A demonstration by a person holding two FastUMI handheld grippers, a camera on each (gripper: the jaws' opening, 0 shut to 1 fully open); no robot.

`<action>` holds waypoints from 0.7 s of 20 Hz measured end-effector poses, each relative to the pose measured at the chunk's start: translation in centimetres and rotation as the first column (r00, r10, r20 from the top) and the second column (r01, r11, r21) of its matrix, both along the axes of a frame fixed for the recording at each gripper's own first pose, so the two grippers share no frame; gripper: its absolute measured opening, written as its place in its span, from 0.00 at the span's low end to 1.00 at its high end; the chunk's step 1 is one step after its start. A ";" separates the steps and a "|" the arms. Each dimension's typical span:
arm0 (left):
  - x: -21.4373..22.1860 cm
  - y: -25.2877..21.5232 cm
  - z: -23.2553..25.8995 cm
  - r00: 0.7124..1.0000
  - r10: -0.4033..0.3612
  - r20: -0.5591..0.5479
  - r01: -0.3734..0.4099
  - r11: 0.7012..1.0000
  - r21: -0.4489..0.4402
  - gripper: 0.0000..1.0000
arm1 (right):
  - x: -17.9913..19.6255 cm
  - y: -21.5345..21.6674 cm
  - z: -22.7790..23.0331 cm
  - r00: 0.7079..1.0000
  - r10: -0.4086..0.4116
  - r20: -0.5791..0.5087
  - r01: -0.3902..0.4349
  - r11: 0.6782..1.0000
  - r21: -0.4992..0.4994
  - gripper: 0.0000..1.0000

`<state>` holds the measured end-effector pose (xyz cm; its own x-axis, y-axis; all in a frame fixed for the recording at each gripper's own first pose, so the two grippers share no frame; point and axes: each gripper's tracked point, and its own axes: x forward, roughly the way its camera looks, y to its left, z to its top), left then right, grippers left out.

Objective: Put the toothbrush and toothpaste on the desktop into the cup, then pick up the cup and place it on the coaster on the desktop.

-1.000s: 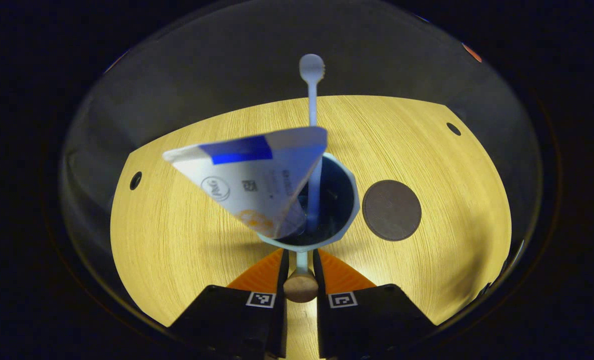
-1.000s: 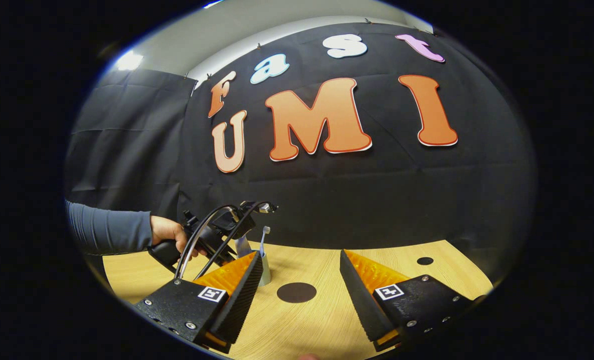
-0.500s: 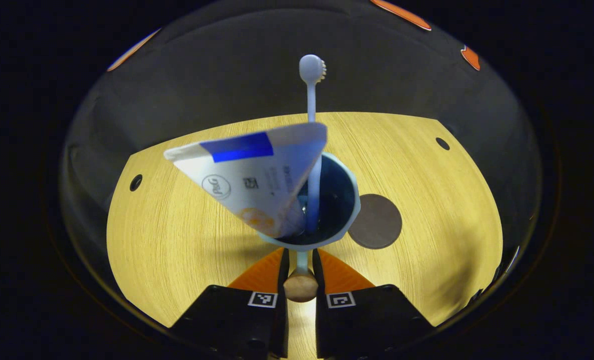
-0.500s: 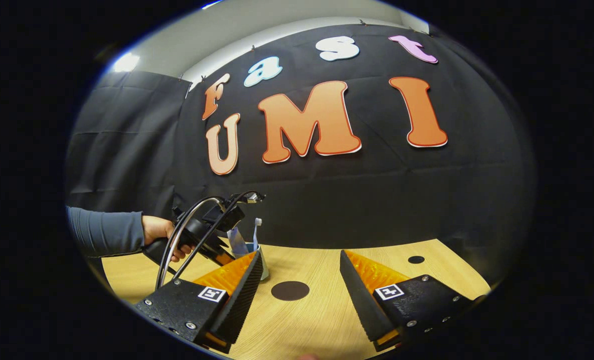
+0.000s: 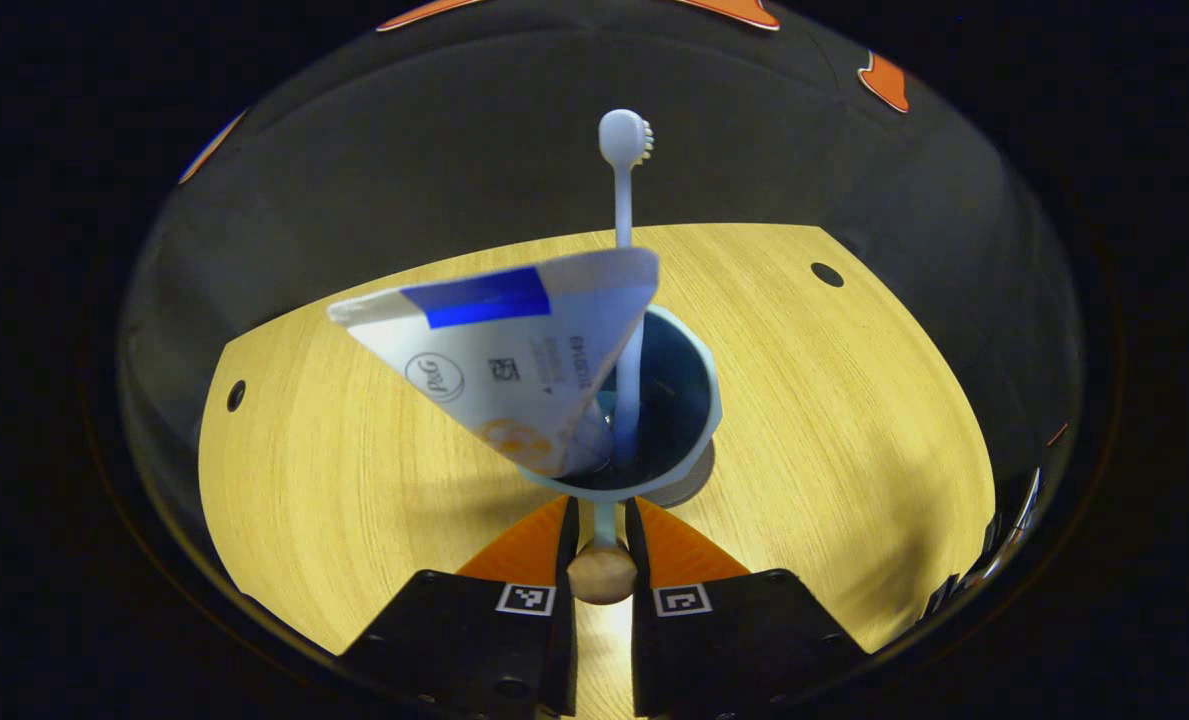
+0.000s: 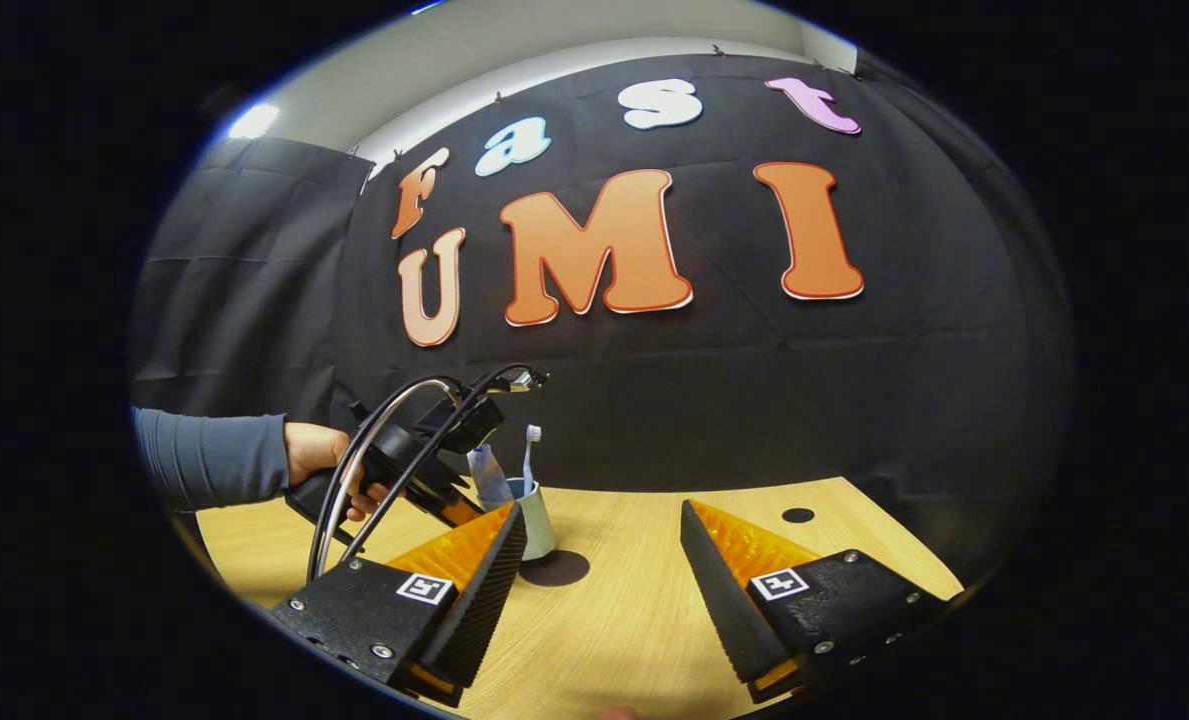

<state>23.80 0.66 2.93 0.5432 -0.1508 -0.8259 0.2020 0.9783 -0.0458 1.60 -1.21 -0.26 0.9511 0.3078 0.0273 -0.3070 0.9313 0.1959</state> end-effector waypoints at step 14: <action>-0.8 2.7 4.3 0.978 -0.068 0.196 0.056 0.996 0.064 1.00 | 0.2 -1.9 -2.0 0.996 -0.061 -0.058 0.062 0.998 0.011 0.93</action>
<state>23.00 3.34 7.26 0.6875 -0.1446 -0.7116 0.2619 0.9634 0.0572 1.82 -3.14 -2.28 0.9682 0.2490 -0.0247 -0.2374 0.9453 0.2236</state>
